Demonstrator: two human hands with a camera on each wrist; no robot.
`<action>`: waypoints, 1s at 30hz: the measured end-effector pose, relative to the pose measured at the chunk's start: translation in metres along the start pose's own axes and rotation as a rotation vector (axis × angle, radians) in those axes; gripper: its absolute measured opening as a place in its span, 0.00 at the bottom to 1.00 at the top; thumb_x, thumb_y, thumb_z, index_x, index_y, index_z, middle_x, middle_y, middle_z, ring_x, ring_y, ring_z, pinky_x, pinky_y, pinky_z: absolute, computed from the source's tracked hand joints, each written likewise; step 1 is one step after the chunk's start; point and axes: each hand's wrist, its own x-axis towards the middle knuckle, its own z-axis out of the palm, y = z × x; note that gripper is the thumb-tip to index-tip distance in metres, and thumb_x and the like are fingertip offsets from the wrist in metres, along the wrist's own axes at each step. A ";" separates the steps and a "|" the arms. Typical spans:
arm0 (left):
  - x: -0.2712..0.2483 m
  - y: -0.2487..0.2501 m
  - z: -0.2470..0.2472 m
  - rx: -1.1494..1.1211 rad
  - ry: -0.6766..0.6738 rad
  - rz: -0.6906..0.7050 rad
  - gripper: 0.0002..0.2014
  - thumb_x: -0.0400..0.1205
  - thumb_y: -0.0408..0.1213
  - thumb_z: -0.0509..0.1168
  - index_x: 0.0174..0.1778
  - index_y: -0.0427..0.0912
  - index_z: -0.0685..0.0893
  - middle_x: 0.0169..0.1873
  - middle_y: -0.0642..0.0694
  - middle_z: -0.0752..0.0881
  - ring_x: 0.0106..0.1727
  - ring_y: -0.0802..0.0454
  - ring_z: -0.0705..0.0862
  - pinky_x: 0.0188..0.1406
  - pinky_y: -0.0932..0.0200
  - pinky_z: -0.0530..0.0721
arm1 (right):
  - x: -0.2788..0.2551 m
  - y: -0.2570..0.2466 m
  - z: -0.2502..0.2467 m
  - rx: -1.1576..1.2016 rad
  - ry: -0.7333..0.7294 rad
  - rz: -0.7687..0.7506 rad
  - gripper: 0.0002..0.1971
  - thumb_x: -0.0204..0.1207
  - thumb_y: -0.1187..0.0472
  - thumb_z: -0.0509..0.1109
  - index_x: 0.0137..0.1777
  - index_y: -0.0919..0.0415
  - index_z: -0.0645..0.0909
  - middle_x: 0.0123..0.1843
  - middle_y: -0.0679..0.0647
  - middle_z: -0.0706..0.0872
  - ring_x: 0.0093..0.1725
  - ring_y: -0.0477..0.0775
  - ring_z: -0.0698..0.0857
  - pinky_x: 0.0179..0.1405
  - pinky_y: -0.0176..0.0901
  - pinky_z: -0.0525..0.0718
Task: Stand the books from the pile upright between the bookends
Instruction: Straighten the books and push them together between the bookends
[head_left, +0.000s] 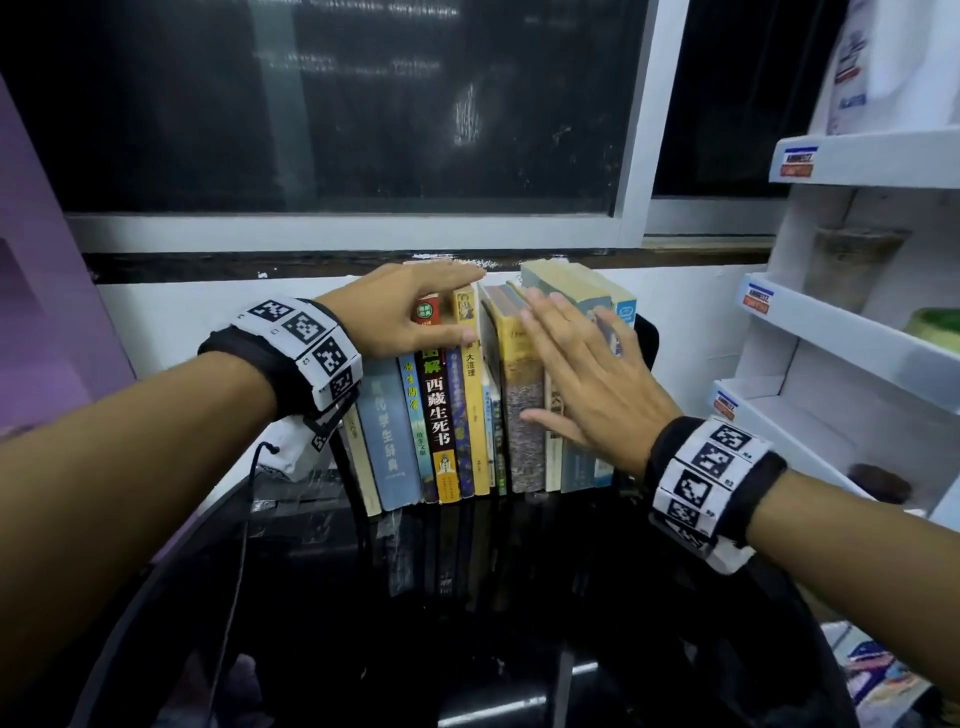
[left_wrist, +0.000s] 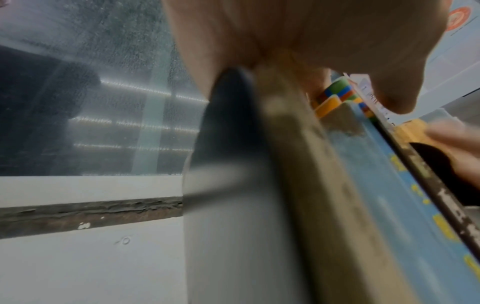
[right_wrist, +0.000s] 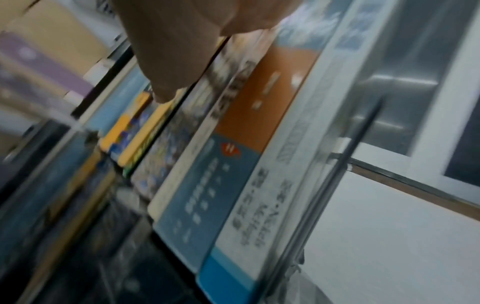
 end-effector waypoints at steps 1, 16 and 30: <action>0.002 0.000 0.002 0.010 0.006 -0.002 0.39 0.78 0.61 0.67 0.85 0.51 0.66 0.82 0.53 0.70 0.83 0.55 0.67 0.82 0.59 0.60 | 0.000 0.003 -0.002 0.010 -0.014 0.026 0.50 0.80 0.30 0.58 0.88 0.68 0.49 0.89 0.65 0.50 0.87 0.63 0.55 0.81 0.67 0.61; 0.006 -0.002 0.011 -0.005 0.021 -0.119 0.41 0.76 0.60 0.72 0.84 0.55 0.66 0.81 0.52 0.72 0.81 0.48 0.70 0.81 0.45 0.70 | 0.007 0.000 0.005 0.088 -0.074 0.032 0.53 0.73 0.34 0.71 0.86 0.68 0.55 0.85 0.64 0.64 0.81 0.60 0.71 0.79 0.67 0.58; 0.005 0.001 0.011 -0.042 0.025 -0.132 0.40 0.76 0.58 0.72 0.84 0.56 0.67 0.80 0.52 0.73 0.79 0.51 0.72 0.79 0.48 0.72 | 0.005 -0.004 -0.012 0.188 -0.102 0.121 0.52 0.72 0.41 0.76 0.88 0.62 0.53 0.84 0.60 0.66 0.64 0.61 0.77 0.55 0.59 0.79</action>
